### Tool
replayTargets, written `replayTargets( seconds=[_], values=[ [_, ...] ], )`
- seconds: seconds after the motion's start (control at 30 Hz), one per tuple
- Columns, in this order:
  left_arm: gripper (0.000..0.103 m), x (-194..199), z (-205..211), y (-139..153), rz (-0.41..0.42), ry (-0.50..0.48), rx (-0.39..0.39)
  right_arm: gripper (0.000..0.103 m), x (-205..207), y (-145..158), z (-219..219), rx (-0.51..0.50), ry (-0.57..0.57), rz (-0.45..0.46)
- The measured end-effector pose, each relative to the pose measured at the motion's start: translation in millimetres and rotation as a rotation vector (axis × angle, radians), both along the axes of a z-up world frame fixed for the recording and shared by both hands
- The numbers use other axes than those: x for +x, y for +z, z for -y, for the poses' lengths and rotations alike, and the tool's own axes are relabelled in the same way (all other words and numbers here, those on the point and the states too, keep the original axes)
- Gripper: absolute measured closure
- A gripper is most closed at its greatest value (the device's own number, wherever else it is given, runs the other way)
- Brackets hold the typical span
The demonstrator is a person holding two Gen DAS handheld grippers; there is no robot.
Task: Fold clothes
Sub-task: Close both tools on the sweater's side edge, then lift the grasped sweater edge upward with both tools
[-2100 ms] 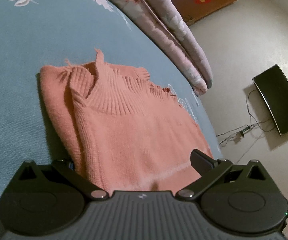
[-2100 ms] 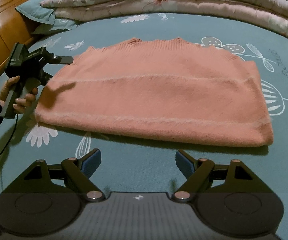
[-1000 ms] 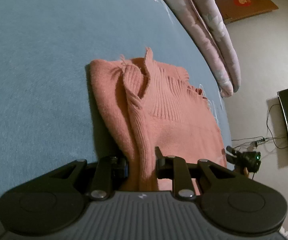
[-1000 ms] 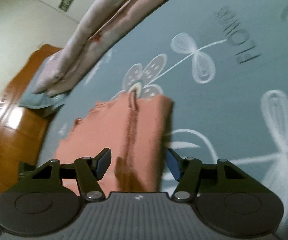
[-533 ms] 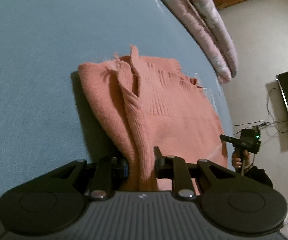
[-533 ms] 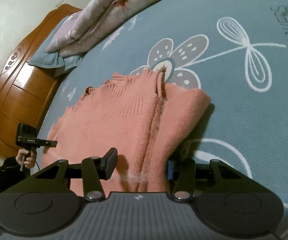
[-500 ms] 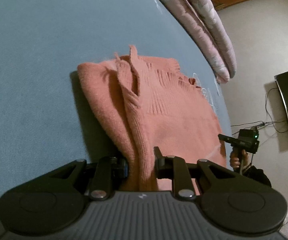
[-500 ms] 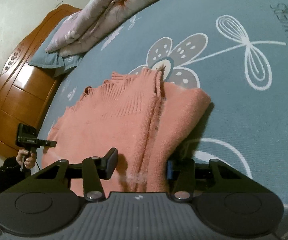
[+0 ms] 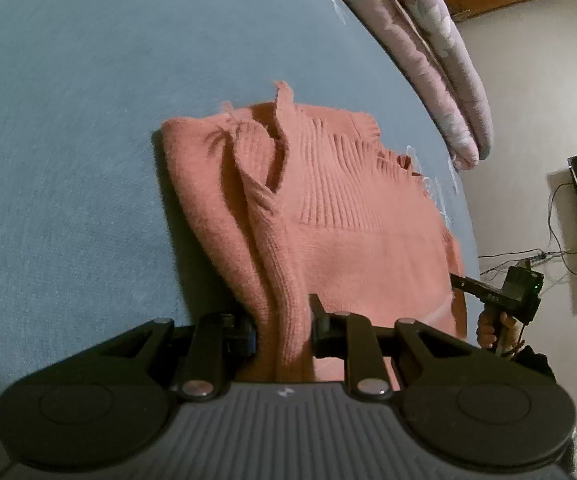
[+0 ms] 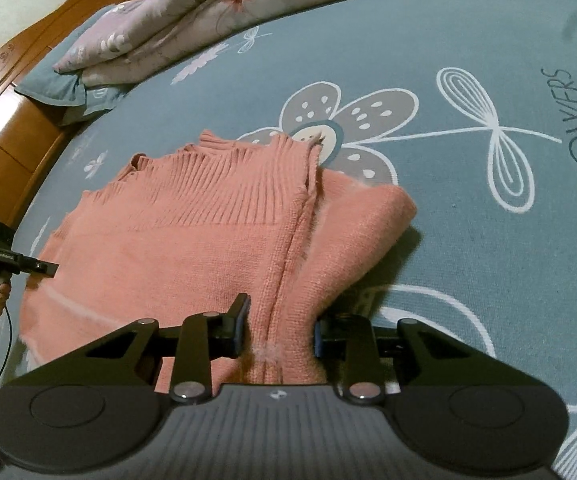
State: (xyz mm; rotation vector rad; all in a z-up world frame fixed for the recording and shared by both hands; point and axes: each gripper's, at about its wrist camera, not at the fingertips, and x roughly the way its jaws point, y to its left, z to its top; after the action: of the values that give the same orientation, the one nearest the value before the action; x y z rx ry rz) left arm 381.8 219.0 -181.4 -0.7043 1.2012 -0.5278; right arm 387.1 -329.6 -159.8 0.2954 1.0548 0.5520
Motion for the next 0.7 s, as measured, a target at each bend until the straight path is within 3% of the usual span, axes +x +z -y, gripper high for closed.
replayTargets(
  seconds=[0.3,0.7],
  values=[
    [0.081,3.0,4.6,2.8,-0.006,-0.003,0.019,0.069,-2.3,-3.5,3.4,0.031,-0.020,-0.003],
    [0.079,5.2,-0.5,-1.2,-0.010,0.012,-0.023,0.066,9.8,-9.1,18.1,0.122,-0.038,-0.051]
  ],
)
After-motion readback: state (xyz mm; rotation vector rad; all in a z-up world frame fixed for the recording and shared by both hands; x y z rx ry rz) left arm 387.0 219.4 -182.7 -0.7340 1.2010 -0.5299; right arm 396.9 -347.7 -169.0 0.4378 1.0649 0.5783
